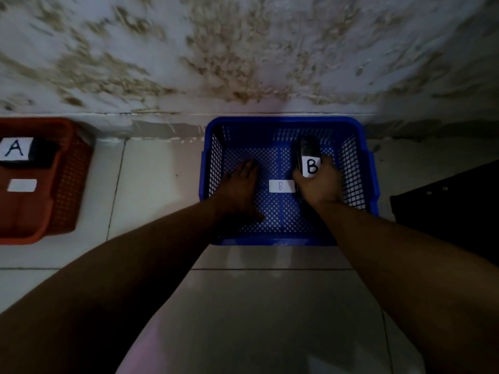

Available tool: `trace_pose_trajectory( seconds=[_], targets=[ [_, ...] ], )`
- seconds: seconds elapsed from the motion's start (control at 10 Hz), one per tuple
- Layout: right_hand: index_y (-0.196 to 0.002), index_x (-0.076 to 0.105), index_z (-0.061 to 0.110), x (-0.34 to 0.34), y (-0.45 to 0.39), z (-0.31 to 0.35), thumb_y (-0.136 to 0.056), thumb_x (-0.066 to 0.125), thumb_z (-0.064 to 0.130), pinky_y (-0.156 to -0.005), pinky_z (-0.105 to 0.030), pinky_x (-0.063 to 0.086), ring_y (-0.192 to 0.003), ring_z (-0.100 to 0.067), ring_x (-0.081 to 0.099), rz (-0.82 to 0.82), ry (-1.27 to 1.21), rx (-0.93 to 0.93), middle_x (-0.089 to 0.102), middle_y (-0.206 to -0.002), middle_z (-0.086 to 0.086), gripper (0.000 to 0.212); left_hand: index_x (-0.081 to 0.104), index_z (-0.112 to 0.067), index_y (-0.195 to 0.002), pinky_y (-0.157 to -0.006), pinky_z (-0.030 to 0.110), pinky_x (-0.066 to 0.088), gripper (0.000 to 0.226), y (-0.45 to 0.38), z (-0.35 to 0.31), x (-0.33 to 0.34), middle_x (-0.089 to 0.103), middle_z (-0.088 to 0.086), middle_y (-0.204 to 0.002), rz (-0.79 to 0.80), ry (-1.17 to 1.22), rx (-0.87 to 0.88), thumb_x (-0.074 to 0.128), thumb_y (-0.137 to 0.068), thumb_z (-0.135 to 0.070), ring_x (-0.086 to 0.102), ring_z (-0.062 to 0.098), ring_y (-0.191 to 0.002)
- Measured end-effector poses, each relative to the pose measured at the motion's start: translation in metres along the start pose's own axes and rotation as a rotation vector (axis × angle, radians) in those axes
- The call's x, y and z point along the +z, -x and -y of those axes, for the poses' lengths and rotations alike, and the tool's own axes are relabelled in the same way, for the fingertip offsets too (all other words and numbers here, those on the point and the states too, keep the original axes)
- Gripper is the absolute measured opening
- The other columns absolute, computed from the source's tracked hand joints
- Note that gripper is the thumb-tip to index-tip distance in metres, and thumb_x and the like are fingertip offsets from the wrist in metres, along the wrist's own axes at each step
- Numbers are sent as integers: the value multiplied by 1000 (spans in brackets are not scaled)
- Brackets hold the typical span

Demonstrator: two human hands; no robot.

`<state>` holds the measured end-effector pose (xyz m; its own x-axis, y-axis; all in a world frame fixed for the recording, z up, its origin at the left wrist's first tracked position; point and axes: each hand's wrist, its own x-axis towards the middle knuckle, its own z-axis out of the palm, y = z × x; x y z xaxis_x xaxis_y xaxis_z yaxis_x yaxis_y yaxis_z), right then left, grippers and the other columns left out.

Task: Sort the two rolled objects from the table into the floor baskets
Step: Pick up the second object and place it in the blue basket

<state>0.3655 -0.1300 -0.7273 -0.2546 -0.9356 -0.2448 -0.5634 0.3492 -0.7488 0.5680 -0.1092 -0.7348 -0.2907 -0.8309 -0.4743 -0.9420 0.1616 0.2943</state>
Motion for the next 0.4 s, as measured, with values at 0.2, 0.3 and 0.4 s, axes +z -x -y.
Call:
trace_pose_trajectory(
  seconds=[0.2,0.3,0.4],
  targets=[
    [-116,53,8,4,-5,1,-68,80,36,-83,-43,56,-93,-25,63,-10,37,16,64,-109,-11,61,-5,-9,-153,-118,59,11,140,-2,0,0,-6,13,-163,-3,9,1,84,-57,-59,-4,31,-149],
    [-121,49,10,1,-4,8,-65,78,51,-86,-42,55,-96,-24,63,40,64,29,62,-113,-10,76,-4,-11,-153,-118,59,9,137,4,-1,-3,-6,12,-164,-16,13,9,83,-58,-58,-4,31,-149],
    [-126,46,10,-4,-2,11,-64,77,55,-90,-42,53,-101,-25,62,55,67,38,61,-117,-10,82,-2,-14,-154,-117,60,9,134,6,-3,-7,-4,11,-164,-12,14,9,82,-59,-58,-2,31,-149]
  ],
)
